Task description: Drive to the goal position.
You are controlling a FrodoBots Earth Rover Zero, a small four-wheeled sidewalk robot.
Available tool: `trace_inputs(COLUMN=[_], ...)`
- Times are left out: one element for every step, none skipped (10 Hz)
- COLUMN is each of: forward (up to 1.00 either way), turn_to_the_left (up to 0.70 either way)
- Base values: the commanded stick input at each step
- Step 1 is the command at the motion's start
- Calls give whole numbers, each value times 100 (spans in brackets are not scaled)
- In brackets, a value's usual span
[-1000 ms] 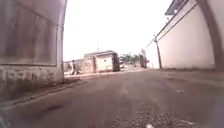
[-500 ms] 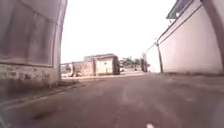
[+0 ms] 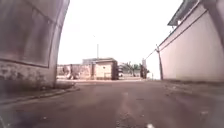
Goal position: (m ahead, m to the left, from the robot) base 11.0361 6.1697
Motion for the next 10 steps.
trace_inputs(forward=[70,70,70,70,70,70,70,70,70,70], turn_to_the_left=[1,1,1,1,1,1,1,1,1,1])
